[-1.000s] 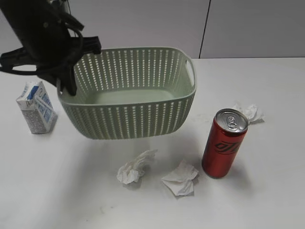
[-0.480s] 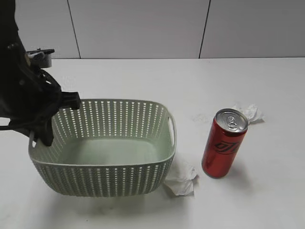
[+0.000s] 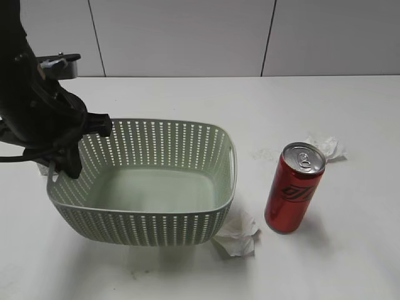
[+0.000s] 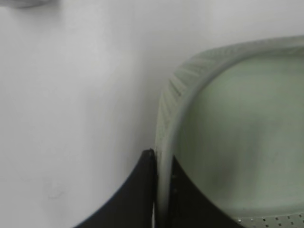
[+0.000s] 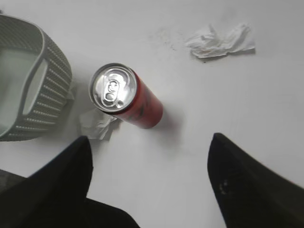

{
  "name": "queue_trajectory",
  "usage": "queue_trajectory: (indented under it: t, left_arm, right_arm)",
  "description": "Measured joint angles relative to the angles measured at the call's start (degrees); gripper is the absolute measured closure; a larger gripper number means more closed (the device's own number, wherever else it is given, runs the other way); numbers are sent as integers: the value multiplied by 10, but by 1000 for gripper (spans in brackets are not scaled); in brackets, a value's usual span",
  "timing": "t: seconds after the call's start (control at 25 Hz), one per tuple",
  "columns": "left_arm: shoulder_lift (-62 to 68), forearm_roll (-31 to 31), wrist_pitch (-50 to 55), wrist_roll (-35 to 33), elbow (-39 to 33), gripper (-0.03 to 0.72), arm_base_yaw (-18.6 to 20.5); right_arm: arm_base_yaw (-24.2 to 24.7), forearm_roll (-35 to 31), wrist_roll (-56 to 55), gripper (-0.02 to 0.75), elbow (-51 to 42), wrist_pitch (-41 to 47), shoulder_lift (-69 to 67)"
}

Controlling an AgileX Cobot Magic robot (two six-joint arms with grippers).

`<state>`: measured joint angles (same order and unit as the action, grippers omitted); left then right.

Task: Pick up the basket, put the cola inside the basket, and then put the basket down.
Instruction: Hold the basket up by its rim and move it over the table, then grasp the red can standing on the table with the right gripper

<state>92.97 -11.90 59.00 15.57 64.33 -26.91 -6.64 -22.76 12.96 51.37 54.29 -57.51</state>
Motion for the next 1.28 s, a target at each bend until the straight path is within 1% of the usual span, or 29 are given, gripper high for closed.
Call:
queue_trajectory:
  t: [0.08, 0.16, 0.32, 0.4, 0.48, 0.6, 0.8, 1.04, 1.2, 1.28]
  left_arm:
    - [0, 0, -1, 0, 0, 688, 0]
    - [0, 0, -2, 0, 0, 688, 0]
    - [0, 1, -11, 0, 0, 688, 0]
    - [0, 2, -15, 0, 0, 688, 0]
    - [0, 3, -16, 0, 0, 688, 0]
    - [0, 4, -16, 0, 0, 688, 0]
    - [0, 5, -16, -1, 0, 688, 0]
    - [0, 5, -19, -1, 0, 688, 0]
    - [0, 5, -19, -1, 0, 688, 0]
    - [0, 5, -20, -1, 0, 688, 0]
  right_arm:
    - [-31, 0, 0, 153, 25, 3, -53]
    - [-85, 22, -20, 153, 47, 3, -94]
    - [-200, 124, -102, 153, 85, 4, -176]
    - [-230, 154, -130, 146, 101, 0, -211]
    - [-240, 165, -149, 124, 113, -12, -243]
    - [-240, 186, -174, 90, 119, -29, -273]
    - [-240, 231, -205, 80, 120, -36, -312]
    - [-240, 212, -210, 80, 121, -56, -359]
    - [-240, 210, -217, 83, 121, -40, -392]
    - [-240, 209, -219, 106, 121, -30, -403]
